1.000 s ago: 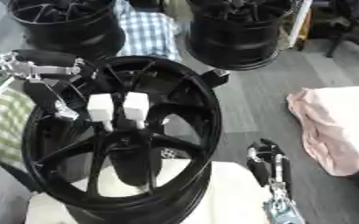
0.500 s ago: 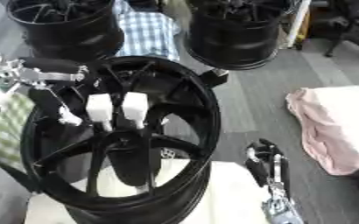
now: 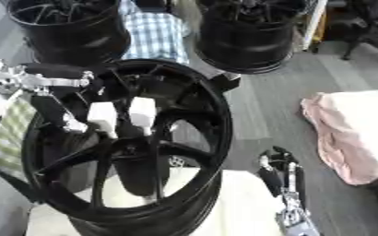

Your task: Pull the pin out of the wheel hub.

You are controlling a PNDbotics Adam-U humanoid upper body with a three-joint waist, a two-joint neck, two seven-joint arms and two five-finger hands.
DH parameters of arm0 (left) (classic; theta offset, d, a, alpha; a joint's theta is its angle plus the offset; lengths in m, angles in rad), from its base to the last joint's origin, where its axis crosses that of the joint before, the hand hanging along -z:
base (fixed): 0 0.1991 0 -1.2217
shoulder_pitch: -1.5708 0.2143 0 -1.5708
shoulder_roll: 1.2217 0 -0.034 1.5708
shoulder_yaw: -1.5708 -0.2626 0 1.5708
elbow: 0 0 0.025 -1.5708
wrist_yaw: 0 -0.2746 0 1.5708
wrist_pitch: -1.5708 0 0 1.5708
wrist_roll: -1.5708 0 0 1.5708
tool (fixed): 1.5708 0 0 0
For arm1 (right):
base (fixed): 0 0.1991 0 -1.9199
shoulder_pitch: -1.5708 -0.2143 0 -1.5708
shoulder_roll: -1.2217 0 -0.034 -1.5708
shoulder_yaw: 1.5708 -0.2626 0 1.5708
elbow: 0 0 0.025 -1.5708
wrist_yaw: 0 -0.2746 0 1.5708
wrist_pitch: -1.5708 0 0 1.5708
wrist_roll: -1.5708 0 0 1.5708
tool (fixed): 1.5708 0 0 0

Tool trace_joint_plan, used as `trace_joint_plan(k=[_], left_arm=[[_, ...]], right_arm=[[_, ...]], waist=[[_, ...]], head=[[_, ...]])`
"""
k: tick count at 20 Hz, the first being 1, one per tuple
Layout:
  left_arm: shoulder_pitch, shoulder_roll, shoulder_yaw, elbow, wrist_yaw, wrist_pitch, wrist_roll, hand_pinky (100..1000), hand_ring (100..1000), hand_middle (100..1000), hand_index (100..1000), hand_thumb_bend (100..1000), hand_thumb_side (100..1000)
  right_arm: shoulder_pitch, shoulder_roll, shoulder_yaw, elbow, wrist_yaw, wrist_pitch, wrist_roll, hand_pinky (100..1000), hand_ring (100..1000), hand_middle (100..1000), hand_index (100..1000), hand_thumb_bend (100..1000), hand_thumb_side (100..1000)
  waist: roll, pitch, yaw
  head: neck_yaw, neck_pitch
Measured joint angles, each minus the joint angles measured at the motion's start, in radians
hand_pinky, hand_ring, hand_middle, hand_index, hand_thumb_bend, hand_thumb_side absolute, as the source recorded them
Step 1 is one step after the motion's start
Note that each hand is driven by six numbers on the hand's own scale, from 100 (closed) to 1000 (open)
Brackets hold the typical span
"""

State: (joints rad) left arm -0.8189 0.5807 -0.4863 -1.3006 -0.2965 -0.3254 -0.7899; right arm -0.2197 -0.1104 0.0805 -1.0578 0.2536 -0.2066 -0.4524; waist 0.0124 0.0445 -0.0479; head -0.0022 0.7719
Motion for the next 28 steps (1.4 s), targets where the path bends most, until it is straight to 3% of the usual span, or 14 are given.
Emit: trace_joint_plan(k=[7,14,18,23,28], left_arm=[[-0.001,0.029,0.03,-0.025,0.066,0.007,-0.007,672,539,489,611,190,444],[0.008,0.18,0.114,-0.103,0.13,0.003,-0.003,679,554,488,611,191,424],[0.069,0.279,0.195,-0.135,0.138,-0.006,0.03,684,572,511,619,204,417],[0.209,0.361,0.293,-0.108,0.103,0.009,0.087,692,587,532,646,238,410],[0.369,0.352,0.384,0.011,-0.034,0.035,0.144,777,743,744,839,499,562]], right_arm=[[0.0,0.0,0.0,0.0,0.0,0.0,0.0,758,646,619,808,100,550],[0.0,0.0,0.0,0.0,0.0,0.0,0.0,758,646,619,808,100,550],[0.001,-0.001,-0.001,0.0,0.0,0.001,-0.001,758,645,619,808,100,549],[0.001,-0.001,-0.002,0.0,0.0,0.002,-0.004,758,645,619,808,100,548],[0.0,-0.001,-0.006,0.0,-0.001,0.002,-0.007,758,646,619,808,100,549]], waist=[[-0.001,0.0,0.002],[0.004,0.0,0.012],[0.004,0.0,0.016],[0.004,0.0,0.019],[0.002,0.001,0.024]], head=[[0.0,0.0],[-0.004,0.0],[-0.009,0.0],[-0.014,0.0],[-0.021,0.0]])
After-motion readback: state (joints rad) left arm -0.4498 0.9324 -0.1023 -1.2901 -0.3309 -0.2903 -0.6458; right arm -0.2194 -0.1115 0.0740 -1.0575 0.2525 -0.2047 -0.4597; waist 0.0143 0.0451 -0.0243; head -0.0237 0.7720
